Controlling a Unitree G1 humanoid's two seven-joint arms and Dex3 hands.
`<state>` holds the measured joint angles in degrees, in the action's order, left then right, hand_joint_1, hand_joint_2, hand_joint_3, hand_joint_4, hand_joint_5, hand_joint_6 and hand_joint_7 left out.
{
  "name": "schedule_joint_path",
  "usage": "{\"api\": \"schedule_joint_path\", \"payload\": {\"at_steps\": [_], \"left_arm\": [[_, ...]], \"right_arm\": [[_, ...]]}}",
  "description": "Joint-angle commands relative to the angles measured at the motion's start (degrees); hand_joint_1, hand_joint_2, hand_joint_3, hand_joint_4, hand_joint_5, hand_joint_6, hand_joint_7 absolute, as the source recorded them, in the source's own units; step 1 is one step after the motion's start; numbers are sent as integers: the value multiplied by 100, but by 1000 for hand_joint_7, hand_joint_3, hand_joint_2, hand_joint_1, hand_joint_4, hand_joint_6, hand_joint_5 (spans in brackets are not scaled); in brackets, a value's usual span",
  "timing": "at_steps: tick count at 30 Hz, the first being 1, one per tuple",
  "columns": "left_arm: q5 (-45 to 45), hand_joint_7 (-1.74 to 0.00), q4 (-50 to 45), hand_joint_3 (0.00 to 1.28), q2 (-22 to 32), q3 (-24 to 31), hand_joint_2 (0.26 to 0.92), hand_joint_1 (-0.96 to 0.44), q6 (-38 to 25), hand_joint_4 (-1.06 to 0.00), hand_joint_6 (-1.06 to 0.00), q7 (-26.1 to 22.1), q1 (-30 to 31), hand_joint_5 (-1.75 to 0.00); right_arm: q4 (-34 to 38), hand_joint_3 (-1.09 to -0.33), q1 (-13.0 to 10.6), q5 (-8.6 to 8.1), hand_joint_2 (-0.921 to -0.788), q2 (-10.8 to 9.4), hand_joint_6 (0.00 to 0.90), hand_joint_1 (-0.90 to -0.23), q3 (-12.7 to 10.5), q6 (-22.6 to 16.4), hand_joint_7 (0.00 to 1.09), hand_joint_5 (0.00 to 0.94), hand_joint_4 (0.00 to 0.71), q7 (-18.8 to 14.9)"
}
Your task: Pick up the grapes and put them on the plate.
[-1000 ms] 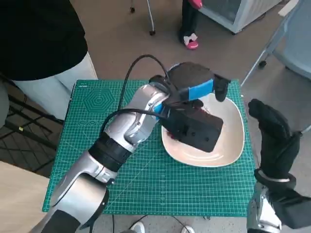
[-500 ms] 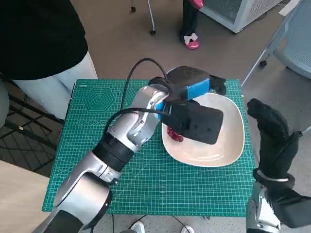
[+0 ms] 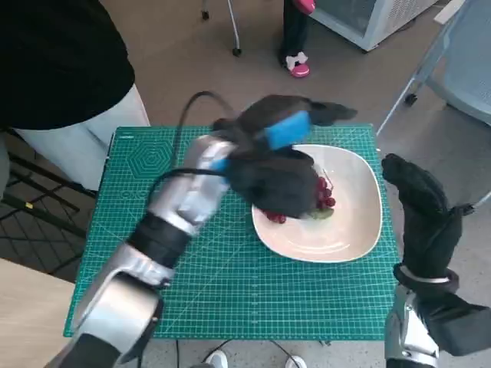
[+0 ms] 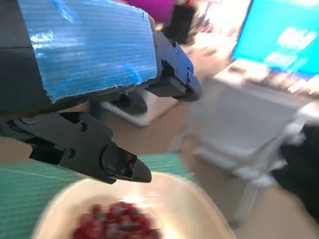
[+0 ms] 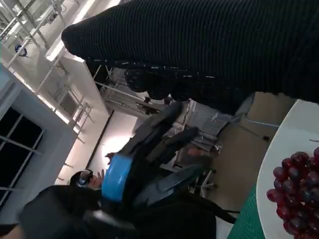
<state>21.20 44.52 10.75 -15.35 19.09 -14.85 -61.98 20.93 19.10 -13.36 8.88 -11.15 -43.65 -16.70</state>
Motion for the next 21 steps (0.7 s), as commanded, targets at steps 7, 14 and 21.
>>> {"api": "schedule_joint_path", "payload": {"at_steps": [7,14,21], "left_arm": [[-3213,-2,913,274,-248,2101,921,-511,728,-262,-365,-1839,807,-2],[-4110,0,1191,392,-293,2845,921,-557,691,-219,-304,-2402,1215,0],[-4475,0,1359,466,-284,3238,921,-598,1101,-186,-241,-2916,1626,0]], "right_arm": [[194,-851,34,-33,-921,-28,177,-620,69,77,185,0,392,-74],[262,-852,111,-14,-921,-30,180,-622,106,68,183,1,393,-101],[408,-853,217,-17,-921,-4,181,-630,135,43,182,1,393,-164]]}}
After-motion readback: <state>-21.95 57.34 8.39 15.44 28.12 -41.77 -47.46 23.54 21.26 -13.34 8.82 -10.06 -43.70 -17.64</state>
